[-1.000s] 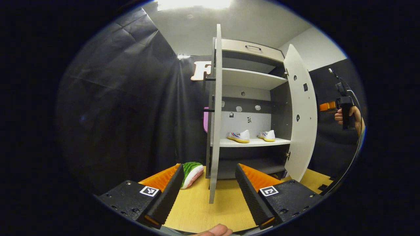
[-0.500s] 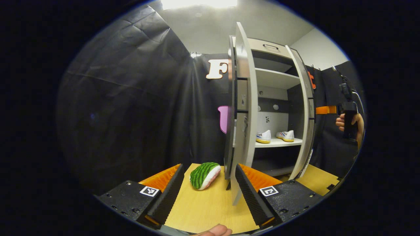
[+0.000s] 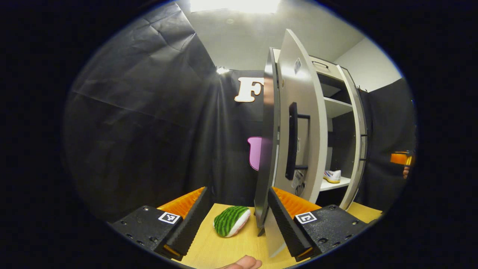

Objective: Grab one shoe with the right hand and put it into the shoe cabinet, grab the other shoe with the left hand and put it into the shoe cabinet; then close the right door with the right hand and the left door with the left hand.

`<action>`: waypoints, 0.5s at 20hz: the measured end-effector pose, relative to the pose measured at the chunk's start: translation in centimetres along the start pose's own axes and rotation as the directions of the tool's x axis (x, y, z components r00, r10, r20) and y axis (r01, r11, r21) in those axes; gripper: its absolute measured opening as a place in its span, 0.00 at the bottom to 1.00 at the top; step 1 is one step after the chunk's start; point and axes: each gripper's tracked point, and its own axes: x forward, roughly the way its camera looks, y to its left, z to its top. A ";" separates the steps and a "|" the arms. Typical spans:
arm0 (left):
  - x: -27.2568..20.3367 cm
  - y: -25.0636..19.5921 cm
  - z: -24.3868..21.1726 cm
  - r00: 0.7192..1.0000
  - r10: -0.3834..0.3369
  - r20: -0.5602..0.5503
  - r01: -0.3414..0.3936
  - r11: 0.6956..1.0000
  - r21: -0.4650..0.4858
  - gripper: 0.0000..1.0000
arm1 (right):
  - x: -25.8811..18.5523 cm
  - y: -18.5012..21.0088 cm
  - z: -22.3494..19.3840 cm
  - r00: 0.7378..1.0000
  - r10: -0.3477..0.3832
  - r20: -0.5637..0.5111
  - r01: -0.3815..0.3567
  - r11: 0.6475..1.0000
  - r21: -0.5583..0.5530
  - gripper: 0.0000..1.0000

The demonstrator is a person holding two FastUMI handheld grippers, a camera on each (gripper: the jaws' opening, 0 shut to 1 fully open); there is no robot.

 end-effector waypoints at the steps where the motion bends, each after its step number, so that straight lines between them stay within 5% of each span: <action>1: 0.8 0.0 1.0 1.000 0.012 0.015 -0.012 1.000 0.012 0.96 | -0.7 0.0 0.0 1.000 -0.004 0.011 0.004 1.000 0.000 0.98; 3: 1.9 0.4 1.9 0.999 0.043 -0.004 -0.043 0.999 0.022 0.92 | -1.5 0.2 -0.2 1.000 -0.003 0.020 0.003 1.000 0.003 0.98; 5: 2.8 -0.1 2.4 0.998 0.051 -0.040 -0.050 0.998 0.024 0.99 | -2.0 1.0 -0.6 1.000 0.018 0.012 -0.018 1.000 0.007 0.98; 10: 3.7 -3.5 3.0 0.994 -0.034 -0.102 0.041 0.997 0.069 0.94 | -2.8 1.3 -0.3 0.999 0.038 0.028 -0.038 0.999 0.004 0.98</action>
